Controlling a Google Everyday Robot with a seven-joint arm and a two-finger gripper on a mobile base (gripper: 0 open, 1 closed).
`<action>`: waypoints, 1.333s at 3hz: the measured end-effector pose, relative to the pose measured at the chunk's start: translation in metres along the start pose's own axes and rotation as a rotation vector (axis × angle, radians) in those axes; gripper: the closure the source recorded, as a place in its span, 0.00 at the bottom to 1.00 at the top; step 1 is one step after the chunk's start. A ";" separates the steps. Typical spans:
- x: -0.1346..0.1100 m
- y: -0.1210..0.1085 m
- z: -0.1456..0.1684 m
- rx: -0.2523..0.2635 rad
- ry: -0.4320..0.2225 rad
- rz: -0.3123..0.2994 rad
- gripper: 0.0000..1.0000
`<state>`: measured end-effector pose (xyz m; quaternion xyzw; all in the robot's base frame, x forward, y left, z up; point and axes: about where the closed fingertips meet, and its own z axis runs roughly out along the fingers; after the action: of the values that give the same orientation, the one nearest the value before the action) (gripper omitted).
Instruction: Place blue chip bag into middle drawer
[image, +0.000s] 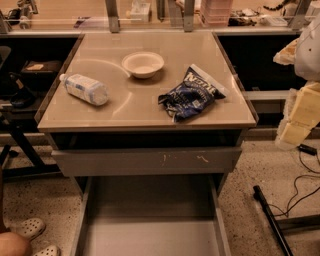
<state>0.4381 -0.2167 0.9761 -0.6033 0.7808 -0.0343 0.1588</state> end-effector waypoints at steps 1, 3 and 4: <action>0.000 0.000 0.000 0.000 0.000 0.000 0.00; -0.043 -0.023 0.001 0.027 -0.030 -0.176 0.00; -0.077 -0.042 0.012 0.029 -0.048 -0.302 0.00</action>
Offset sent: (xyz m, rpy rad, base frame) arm 0.0084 0.0065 0.0071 -0.0002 -0.0188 0.0602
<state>0.4978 -0.1526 0.9910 -0.7121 0.6766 -0.0549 0.1792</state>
